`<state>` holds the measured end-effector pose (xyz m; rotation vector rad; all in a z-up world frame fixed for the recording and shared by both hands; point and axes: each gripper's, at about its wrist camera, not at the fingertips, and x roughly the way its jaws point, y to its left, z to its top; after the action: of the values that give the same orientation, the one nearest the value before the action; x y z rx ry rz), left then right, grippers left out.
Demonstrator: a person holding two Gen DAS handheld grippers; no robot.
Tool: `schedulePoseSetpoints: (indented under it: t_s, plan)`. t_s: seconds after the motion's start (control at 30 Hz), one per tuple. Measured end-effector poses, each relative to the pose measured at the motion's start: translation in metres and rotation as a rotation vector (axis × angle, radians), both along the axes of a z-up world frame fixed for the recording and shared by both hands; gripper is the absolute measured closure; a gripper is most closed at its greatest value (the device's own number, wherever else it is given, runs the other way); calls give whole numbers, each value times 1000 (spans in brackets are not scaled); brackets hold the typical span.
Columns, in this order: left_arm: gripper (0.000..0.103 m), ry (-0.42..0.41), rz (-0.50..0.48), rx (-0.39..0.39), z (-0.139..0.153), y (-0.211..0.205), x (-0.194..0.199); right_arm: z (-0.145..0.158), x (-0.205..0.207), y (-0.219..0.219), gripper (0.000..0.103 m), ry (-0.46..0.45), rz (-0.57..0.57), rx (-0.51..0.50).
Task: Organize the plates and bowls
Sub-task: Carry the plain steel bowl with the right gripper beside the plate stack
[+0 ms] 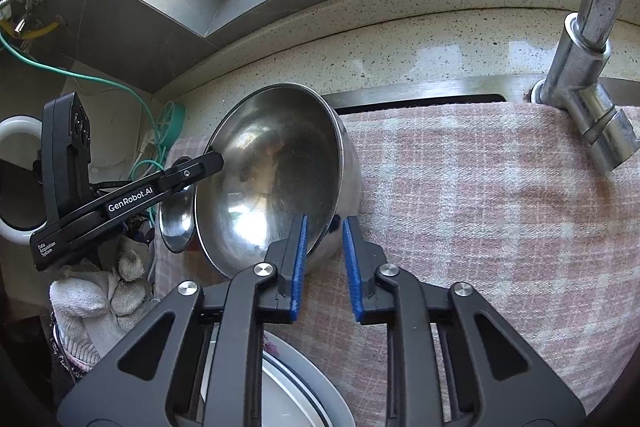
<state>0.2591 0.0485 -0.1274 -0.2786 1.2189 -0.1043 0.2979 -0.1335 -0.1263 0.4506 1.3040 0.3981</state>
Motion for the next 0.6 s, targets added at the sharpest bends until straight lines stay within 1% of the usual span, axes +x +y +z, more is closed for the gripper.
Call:
schedulePoseSetpoints:
  t_s: [0.07, 0.17, 0.3, 0.43, 0.6]
  plan:
    - [92, -5, -2, 7, 0, -1, 0, 0, 0, 1, 88, -7, -1, -9]
    - [92, -7, 9, -7, 1, 1, -2, 0, -1, 0, 89, -5, -4, -12]
    - [92, -17, 4, -5, 5, -3, -7, 5, -6, -2, 89, -12, -2, -27]
    - [92, -26, -2, -19, 10, -7, -16, 10, -15, -10, 89, -16, -1, -22]
    - [92, -50, -26, -30, 20, -21, -33, 22, -35, -29, 89, -30, -5, -28]
